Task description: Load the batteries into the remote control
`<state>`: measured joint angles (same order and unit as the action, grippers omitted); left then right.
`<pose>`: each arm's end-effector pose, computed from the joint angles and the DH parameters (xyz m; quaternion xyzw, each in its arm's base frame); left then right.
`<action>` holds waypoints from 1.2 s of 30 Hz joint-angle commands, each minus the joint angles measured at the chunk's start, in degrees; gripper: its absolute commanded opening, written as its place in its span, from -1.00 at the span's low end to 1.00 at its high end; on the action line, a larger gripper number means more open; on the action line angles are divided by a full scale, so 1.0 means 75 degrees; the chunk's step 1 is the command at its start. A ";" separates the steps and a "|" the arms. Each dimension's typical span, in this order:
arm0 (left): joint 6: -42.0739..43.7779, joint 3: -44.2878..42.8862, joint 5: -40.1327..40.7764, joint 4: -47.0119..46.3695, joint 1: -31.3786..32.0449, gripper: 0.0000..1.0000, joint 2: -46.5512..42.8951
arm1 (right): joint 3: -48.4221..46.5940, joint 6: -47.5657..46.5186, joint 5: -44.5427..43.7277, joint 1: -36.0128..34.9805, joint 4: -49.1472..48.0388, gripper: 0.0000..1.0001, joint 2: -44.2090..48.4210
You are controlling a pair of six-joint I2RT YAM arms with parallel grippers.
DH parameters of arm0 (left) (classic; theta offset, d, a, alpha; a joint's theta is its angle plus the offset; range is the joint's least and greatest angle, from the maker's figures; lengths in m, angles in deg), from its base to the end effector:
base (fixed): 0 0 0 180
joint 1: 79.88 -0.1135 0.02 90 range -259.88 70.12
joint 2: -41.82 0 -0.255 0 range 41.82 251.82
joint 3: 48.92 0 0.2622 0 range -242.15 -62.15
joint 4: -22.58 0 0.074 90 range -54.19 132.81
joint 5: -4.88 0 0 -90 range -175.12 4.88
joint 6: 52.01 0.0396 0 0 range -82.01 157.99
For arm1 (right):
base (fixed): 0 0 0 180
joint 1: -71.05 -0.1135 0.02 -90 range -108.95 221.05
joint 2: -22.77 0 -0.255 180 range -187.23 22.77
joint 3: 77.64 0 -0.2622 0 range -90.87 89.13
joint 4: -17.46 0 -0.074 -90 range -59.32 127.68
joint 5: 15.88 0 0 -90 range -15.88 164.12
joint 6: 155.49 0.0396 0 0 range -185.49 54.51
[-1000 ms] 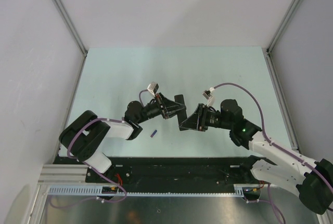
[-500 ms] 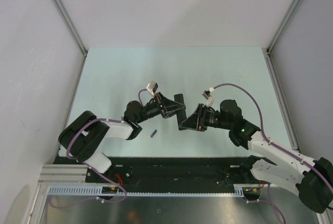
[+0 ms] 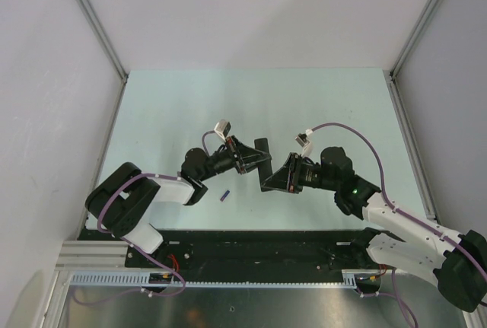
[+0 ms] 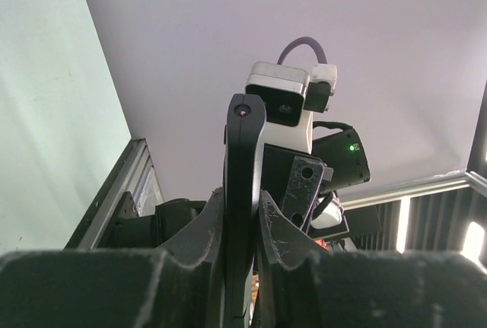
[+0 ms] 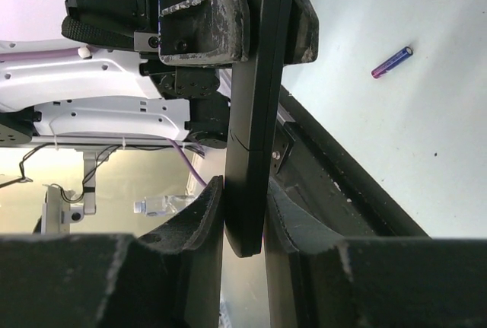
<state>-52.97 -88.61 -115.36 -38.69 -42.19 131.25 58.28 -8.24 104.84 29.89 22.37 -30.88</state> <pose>0.2196 -0.1949 0.1900 -0.0931 0.6364 -0.7454 0.1753 0.1614 0.1679 0.2483 -0.0539 0.7775 0.5838 0.2273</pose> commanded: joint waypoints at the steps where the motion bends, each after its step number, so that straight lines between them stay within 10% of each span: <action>1: -0.0142 0.0012 0.0200 -0.2512 -0.0115 -1.00 -0.0252 | 0.0059 -0.0567 -0.0053 -0.0136 0.0394 -1.00 0.0098; 36: 0.0666 0.1125 -0.0281 -0.1294 0.0705 -1.00 -0.0908 | -0.0164 -0.0942 -0.0078 0.0790 0.0465 -1.00 -0.0089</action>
<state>-49.34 -83.60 -110.81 -38.73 -38.93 128.13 57.93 -12.87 108.80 32.38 27.94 -30.55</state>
